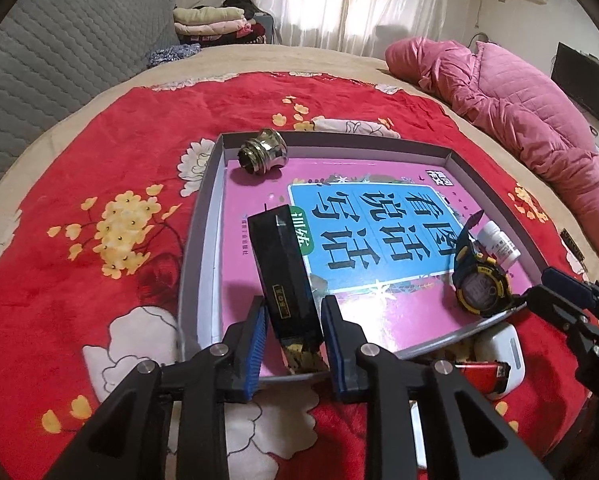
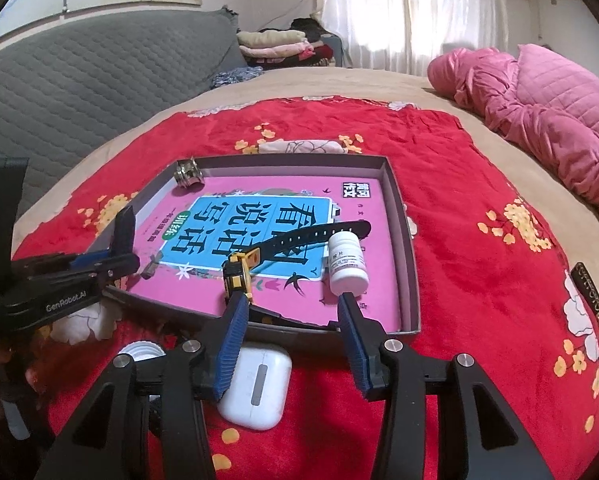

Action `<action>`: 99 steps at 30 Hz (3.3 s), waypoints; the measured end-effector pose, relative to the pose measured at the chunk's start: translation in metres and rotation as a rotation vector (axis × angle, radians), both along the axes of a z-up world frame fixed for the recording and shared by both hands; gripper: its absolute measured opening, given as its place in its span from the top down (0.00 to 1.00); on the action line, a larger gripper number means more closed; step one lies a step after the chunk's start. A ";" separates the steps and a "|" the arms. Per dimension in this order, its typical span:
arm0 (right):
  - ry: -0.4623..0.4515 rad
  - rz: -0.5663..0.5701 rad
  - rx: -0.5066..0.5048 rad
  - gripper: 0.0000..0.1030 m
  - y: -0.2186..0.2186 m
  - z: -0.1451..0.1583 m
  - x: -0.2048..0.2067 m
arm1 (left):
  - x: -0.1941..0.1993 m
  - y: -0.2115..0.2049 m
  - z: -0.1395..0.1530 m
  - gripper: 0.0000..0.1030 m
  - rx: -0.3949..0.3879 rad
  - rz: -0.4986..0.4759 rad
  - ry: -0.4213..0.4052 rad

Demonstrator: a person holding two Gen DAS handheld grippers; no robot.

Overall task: Organize rigid objects
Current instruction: 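Open the right tool to drop the tape measure while the left tool releases the tube, then withdraw both open tools from the tray toward the remaining objects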

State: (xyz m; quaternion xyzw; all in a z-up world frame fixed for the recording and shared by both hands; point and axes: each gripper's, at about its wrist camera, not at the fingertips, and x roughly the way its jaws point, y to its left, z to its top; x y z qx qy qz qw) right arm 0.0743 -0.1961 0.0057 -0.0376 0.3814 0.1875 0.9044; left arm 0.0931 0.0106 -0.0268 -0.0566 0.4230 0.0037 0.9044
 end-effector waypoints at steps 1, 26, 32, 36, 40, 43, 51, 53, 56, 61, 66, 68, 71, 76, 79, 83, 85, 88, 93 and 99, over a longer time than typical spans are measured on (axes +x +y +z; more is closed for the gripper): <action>0.000 0.003 -0.002 0.53 0.001 0.000 0.000 | -0.001 0.000 0.001 0.74 -0.002 0.002 -0.003; -0.056 -0.003 0.034 0.39 -0.006 0.018 -0.012 | -0.025 0.000 0.017 0.73 -0.036 0.006 -0.028; -0.062 -0.008 0.035 0.37 -0.008 0.020 -0.014 | -0.028 -0.005 0.023 0.73 -0.031 -0.004 -0.038; -0.065 -0.016 0.035 0.37 -0.010 0.022 -0.015 | -0.029 -0.008 0.025 0.73 -0.021 -0.001 -0.035; -0.081 -0.016 0.033 0.30 -0.010 0.025 -0.017 | -0.032 -0.010 0.027 0.70 0.006 -0.002 -0.038; -0.088 -0.013 0.026 0.28 -0.011 0.027 -0.020 | -0.033 -0.011 0.029 0.57 0.014 -0.007 -0.044; -0.112 -0.031 0.006 0.28 -0.017 0.033 -0.026 | -0.037 -0.012 0.035 0.55 0.016 -0.015 -0.057; -0.115 -0.041 0.006 0.28 -0.020 0.034 -0.027 | -0.039 -0.011 0.037 0.55 0.013 -0.017 -0.061; -0.111 -0.061 0.028 0.27 -0.025 0.035 -0.029 | -0.041 -0.008 0.041 0.54 -0.006 -0.014 -0.064; -0.119 -0.071 0.013 0.27 -0.026 0.039 -0.033 | -0.046 -0.005 0.046 0.54 -0.012 -0.006 -0.076; -0.126 -0.072 0.014 0.27 -0.027 0.043 -0.037 | -0.052 -0.008 0.049 0.54 -0.003 -0.017 -0.075; -0.128 -0.072 0.015 0.27 -0.027 0.044 -0.038 | -0.055 -0.010 0.049 0.54 0.004 -0.021 -0.074; -0.126 -0.072 0.020 0.27 -0.028 0.045 -0.040 | -0.058 -0.013 0.050 0.54 0.012 -0.029 -0.071; -0.127 -0.071 0.021 0.27 -0.029 0.048 -0.045 | -0.063 -0.019 0.051 0.54 0.020 -0.046 -0.066; -0.124 -0.066 0.019 0.27 -0.029 0.049 -0.048 | -0.069 -0.023 0.052 0.54 0.025 -0.057 -0.063; -0.121 -0.063 0.005 0.27 -0.030 0.051 -0.052 | -0.076 -0.028 0.052 0.54 0.032 -0.072 -0.058; -0.121 -0.060 0.003 0.27 -0.029 0.051 -0.054 | -0.079 -0.031 0.052 0.54 0.036 -0.083 -0.055; -0.118 -0.053 0.001 0.27 -0.028 0.051 -0.055 | -0.082 -0.033 0.051 0.54 0.037 -0.094 -0.049; -0.103 -0.039 -0.004 0.27 -0.025 0.049 -0.058 | -0.085 -0.035 0.051 0.54 0.033 -0.101 -0.043; -0.081 -0.032 -0.007 0.27 -0.025 0.046 -0.060 | -0.090 -0.037 0.050 0.54 0.037 -0.108 -0.033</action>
